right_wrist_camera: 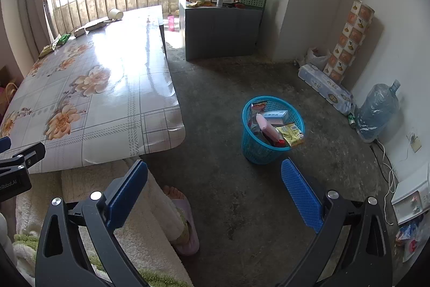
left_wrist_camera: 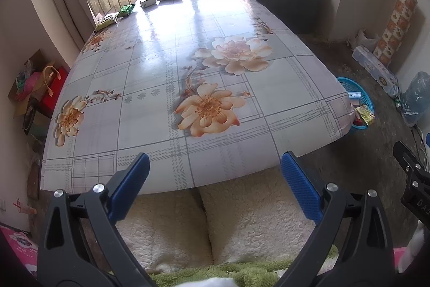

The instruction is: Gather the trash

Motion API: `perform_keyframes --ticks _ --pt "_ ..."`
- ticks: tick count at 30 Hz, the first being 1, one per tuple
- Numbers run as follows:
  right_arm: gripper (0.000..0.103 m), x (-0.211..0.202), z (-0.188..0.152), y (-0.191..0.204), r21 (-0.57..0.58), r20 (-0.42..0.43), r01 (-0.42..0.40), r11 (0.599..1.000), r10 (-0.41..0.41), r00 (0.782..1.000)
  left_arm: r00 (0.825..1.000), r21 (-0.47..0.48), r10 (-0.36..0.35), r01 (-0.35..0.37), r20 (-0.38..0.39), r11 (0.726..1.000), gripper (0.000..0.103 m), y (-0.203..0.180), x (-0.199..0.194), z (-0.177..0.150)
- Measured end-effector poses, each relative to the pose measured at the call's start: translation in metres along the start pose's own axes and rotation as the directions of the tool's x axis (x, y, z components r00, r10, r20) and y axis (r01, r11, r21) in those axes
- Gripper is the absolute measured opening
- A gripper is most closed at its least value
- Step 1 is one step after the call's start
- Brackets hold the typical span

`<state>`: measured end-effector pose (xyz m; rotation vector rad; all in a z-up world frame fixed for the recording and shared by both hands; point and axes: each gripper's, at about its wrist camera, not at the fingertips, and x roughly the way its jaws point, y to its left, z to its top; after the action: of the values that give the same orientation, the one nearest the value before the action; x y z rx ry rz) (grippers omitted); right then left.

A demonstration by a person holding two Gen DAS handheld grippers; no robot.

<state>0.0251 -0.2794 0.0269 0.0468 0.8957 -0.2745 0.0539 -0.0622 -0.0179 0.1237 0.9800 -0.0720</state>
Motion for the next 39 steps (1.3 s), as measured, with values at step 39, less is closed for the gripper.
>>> perform_keyframes --ticks 39 --pt "0.097 -0.0033 0.0010 -0.0045 0.011 0.011 -0.004 1.000 0.004 1.000 1.000 -0.007 0.005 -0.005 -0.006 1.000 0.094 0.0012 0.0026 -0.0016"
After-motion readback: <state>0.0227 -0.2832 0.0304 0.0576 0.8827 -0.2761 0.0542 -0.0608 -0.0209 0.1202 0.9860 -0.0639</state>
